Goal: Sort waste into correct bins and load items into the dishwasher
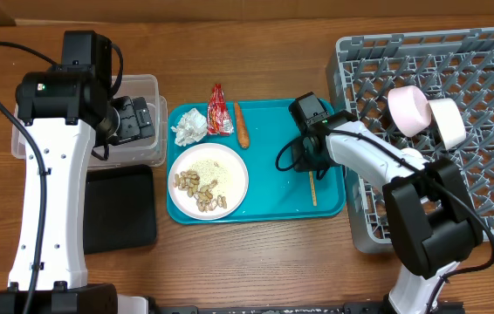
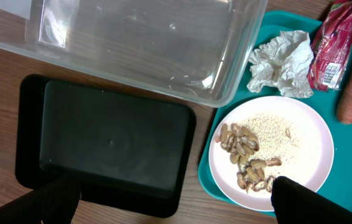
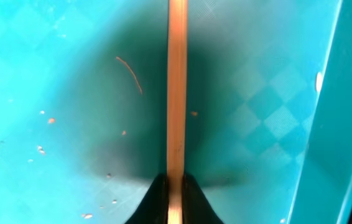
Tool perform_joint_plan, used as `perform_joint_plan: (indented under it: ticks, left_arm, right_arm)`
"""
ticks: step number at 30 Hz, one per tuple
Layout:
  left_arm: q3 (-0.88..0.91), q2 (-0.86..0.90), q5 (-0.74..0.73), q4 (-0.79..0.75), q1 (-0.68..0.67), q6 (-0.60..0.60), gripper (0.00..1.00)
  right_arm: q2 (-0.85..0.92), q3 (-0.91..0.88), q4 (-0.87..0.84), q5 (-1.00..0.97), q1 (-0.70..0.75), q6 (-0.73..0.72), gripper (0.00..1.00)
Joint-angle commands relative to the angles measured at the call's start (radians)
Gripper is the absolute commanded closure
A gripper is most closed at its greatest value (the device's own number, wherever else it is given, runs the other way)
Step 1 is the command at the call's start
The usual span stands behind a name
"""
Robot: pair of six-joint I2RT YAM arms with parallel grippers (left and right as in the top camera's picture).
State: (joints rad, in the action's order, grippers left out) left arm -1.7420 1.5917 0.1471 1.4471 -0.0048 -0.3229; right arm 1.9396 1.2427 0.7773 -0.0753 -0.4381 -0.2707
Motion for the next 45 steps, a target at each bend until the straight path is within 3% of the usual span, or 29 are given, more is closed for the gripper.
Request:
perform_joint_plan:
  ticks: [1, 10, 13, 17, 25, 26, 28, 29, 38, 45]
  left_arm:
    - [-0.014, 0.006, 0.01, -0.001, -0.002, -0.014, 0.0]
    - [-0.014, 0.006, 0.01, -0.001, -0.002, -0.014, 0.0]
    - [-0.014, 0.006, 0.01, -0.001, -0.002, -0.014, 0.0]
    - [-0.014, 0.006, 0.01, -0.001, -0.002, -0.014, 0.0]
    - [-0.014, 0.006, 0.01, -0.001, -0.002, -0.014, 0.0]
    - [-0.014, 0.006, 0.01, -0.001, -0.002, -0.014, 0.0]
    - [-0.014, 0.006, 0.01, -0.001, -0.002, -0.014, 0.0]
    - [-0.014, 0.006, 0.01, -0.001, -0.002, -0.014, 0.0]
    - [-0.014, 0.006, 0.01, -0.001, -0.002, -0.014, 0.0]
    - [-0.014, 0.006, 0.01, -0.001, -0.002, -0.014, 0.0]
  right_arm:
    - [-0.076, 0.005, 0.016, 0.021, -0.007, 0.005, 0.96]
    - [-0.311, 0.169, 0.141, -0.208, 0.016, 0.011, 0.96]
    - [-0.356, 0.171, 0.127, -0.338, 0.058, 0.102, 0.96]
    - [-0.342, 0.17, 0.108, -0.343, 0.128, 0.257, 0.96]
    - [-0.228, 0.171, 0.113, -0.341, 0.204, 0.279, 0.96]
    - [-0.226, 0.171, 0.121, -0.328, 0.204, 0.279, 0.92]
    - [-0.237, 0.176, 0.134, -0.266, 0.188, 0.278, 0.67]
    - [-0.246, 0.183, 0.139, -0.235, 0.177, 0.278, 0.63]
    - [-0.394, 0.238, 0.143, -0.09, 0.048, 0.171, 0.49]
    - [-0.363, 0.237, 0.084, 0.178, -0.006, 0.076, 0.5]
